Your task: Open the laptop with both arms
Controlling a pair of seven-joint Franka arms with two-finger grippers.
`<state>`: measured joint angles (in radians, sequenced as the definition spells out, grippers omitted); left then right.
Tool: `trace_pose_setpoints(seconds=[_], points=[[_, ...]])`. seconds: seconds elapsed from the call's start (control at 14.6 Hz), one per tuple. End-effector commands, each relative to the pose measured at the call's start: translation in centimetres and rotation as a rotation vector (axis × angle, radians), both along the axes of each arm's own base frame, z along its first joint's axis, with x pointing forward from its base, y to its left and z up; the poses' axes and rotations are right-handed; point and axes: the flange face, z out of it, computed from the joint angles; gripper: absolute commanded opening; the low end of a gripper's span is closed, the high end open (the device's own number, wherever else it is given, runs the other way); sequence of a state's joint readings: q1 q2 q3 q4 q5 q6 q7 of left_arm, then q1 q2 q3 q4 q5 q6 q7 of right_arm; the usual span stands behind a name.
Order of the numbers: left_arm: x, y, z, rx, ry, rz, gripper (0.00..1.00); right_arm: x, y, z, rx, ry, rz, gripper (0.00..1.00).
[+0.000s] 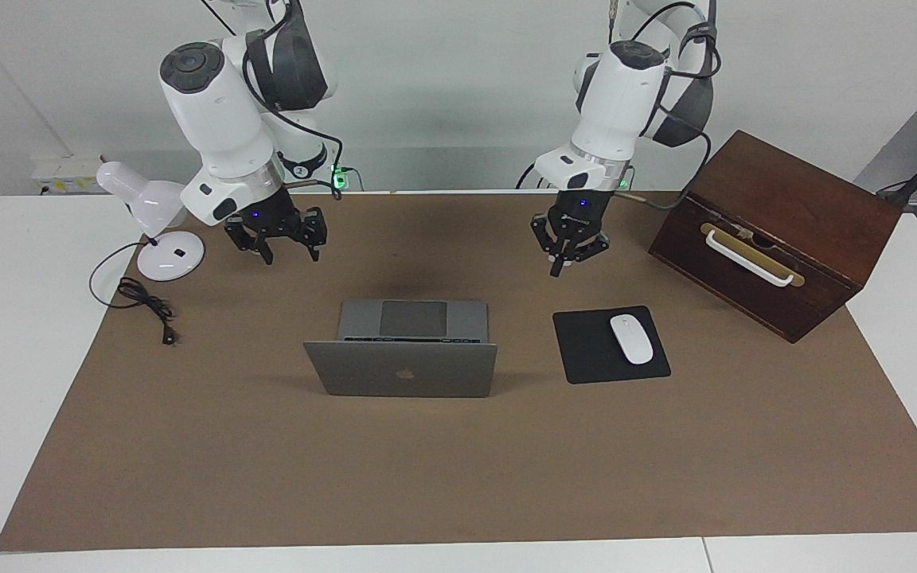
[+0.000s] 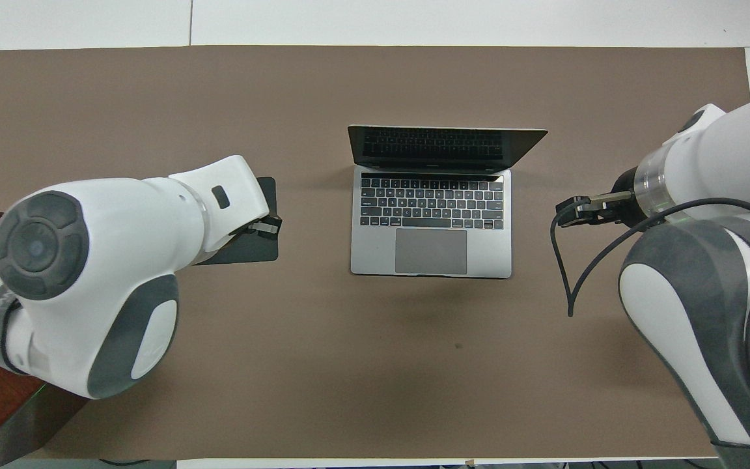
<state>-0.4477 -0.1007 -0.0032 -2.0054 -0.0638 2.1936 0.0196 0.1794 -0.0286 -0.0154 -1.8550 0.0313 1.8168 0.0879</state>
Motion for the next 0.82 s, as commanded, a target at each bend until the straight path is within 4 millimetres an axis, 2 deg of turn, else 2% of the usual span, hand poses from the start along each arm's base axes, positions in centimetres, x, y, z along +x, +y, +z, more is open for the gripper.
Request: trace_pose_setpoints(seconds=[0.0, 0.07, 0.14, 0.21, 0.27, 0.34, 0.55, 0.76], points=[[-1.1, 3.2, 2.0, 0.036, 0.033, -0.039, 0.0, 0.8, -1.4, 2.2, -0.028, 0.02, 0.054, 0.85], [-1.5, 4.3, 2.7, 0.043, 0.048, -0.029, 0.27, 1.8, -1.9, 2.6, -0.023, 0.04, 0.047, 0.86], [-1.7, 5.7, 3.3, 0.048, 0.066, -0.008, 0.78, 2.6, -2.5, 4.5, -0.019, 0.027, 0.051, 0.87], [-1.9, 7.4, 3.9, 0.057, 0.08, 0.016, 1.0, 3.2, -2.6, 4.7, -0.014, 0.03, 0.068, 0.93], [-2.0, 8.8, 4.4, 0.063, 0.095, 0.037, 1.0, 3.4, -3.3, 4.9, -0.014, 0.025, 0.068, 1.0], [-2.0, 10.0, 4.7, 0.069, 0.114, 0.057, 1.0, 3.6, -4.2, 4.8, -0.009, 0.021, 0.072, 1.0], [-2.2, 13.1, 5.6, 0.088, 0.189, 0.112, 1.0, 3.8, -4.3, 4.6, -0.002, 0.014, 0.08, 1.0], [-1.7, 16.9, 6.3, 0.083, 0.205, 0.189, 1.0, 4.1, -3.8, 4.3, -0.008, 0.007, 0.088, 1.0]])
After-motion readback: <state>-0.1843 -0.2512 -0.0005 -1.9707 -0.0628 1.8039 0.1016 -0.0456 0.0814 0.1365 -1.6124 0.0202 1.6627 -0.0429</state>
